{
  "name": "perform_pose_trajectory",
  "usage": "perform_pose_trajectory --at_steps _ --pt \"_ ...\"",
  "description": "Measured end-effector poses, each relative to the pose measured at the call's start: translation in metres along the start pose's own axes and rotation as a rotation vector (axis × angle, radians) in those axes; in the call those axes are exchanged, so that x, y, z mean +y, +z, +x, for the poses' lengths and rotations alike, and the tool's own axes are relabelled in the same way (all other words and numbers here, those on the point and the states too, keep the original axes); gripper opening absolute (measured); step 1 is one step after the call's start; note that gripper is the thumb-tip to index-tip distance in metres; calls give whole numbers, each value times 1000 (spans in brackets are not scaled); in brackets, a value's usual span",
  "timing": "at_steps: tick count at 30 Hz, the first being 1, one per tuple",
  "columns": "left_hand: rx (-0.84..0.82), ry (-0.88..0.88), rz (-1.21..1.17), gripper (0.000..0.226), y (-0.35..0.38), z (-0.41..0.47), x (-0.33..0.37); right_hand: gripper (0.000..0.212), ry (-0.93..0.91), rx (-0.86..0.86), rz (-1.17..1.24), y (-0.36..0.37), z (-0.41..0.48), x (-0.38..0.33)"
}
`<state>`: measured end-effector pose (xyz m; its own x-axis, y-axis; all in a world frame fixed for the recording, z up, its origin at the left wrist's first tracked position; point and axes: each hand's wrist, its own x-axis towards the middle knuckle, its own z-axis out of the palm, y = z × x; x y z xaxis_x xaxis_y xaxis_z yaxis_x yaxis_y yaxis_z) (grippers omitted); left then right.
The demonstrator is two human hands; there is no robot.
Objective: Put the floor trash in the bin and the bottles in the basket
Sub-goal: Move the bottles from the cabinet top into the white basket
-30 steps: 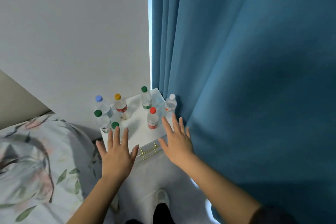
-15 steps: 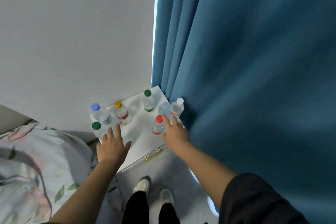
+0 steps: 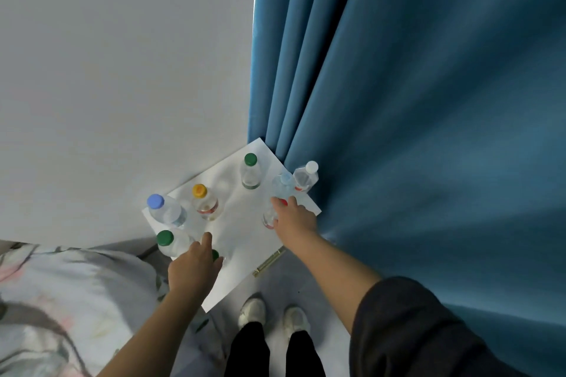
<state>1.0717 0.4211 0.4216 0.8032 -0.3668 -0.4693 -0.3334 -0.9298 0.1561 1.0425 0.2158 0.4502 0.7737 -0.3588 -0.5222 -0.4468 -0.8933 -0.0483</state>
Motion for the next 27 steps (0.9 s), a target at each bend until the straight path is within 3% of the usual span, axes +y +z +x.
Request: perform_pose_trajectory --at_steps 12,20,27 --pt "-19 93 -8 34 7 18 -11 37 68 -43 53 24 28 -6" --pt "61 149 -109 29 -8 19 -6 23 88 85 247 17 1 9" --pt "159 238 -271 22 -50 -3 26 28 195 238 422 -11 -74 44"
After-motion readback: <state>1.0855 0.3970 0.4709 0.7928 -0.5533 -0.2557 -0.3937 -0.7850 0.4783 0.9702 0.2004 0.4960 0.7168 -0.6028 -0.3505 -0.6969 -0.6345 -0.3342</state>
